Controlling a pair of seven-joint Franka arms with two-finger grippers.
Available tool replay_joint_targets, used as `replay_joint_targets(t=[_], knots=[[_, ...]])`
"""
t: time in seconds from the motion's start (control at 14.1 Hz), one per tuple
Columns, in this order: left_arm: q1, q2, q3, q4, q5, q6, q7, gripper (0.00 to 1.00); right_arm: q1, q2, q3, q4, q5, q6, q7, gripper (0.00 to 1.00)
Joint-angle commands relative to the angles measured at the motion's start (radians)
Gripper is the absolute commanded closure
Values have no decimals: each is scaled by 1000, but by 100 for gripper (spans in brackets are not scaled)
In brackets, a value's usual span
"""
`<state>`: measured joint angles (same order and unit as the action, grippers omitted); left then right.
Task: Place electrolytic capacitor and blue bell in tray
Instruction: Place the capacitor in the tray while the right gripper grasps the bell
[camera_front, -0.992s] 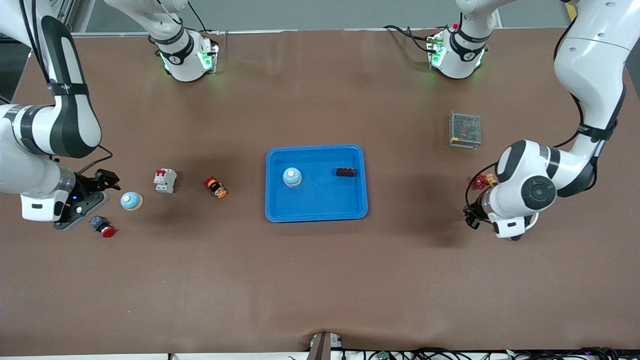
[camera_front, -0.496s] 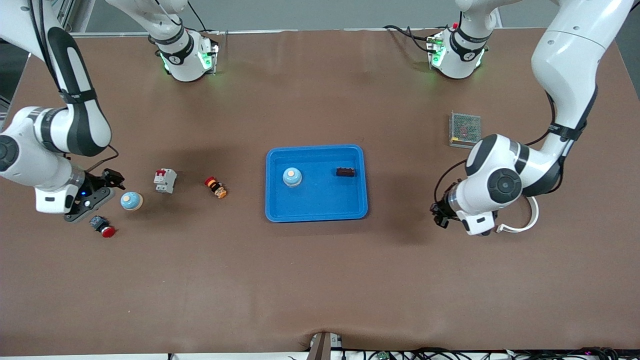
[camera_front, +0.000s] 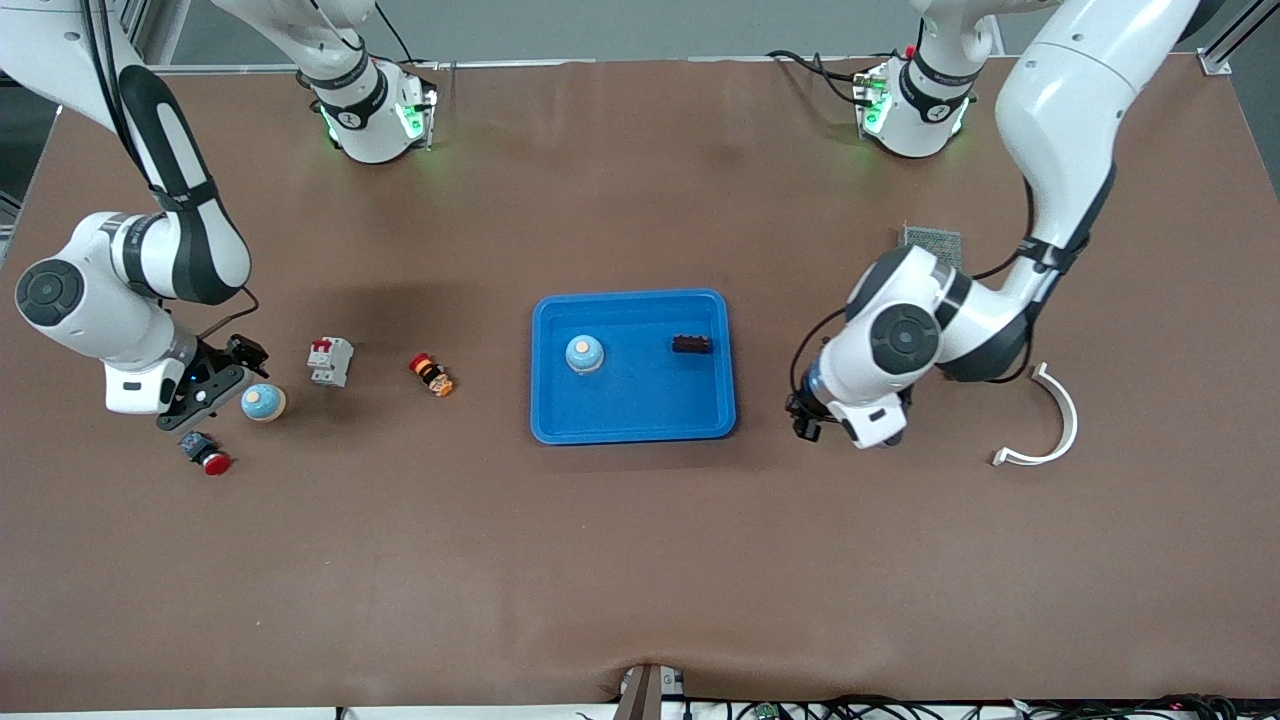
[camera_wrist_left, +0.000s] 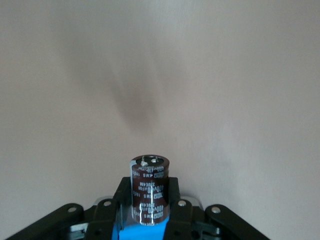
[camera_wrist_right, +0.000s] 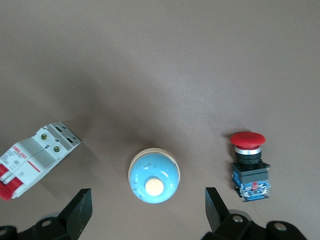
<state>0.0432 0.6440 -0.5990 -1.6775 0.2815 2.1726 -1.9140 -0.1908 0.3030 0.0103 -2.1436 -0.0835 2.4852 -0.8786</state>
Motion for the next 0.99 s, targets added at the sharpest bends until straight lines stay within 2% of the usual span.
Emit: replay_joint_targets(t=[0.0,0.57,0.71,0.92], knots=[[-75,68,4,90,-16,-11,-100,100,-47,37,20,-16,-7,69,-55,0],[-193,137,13,124,-5,105,-295,100,-72,130,22,-42,-7,176,-79,0],[-233,148,51,124,-5,134,-329,100,-68,143,23,-68,-7,236,-77,0],[-315,167,129,125,-8,154,-356,100,-70,159,23,-68,-7,248,-77,0]])
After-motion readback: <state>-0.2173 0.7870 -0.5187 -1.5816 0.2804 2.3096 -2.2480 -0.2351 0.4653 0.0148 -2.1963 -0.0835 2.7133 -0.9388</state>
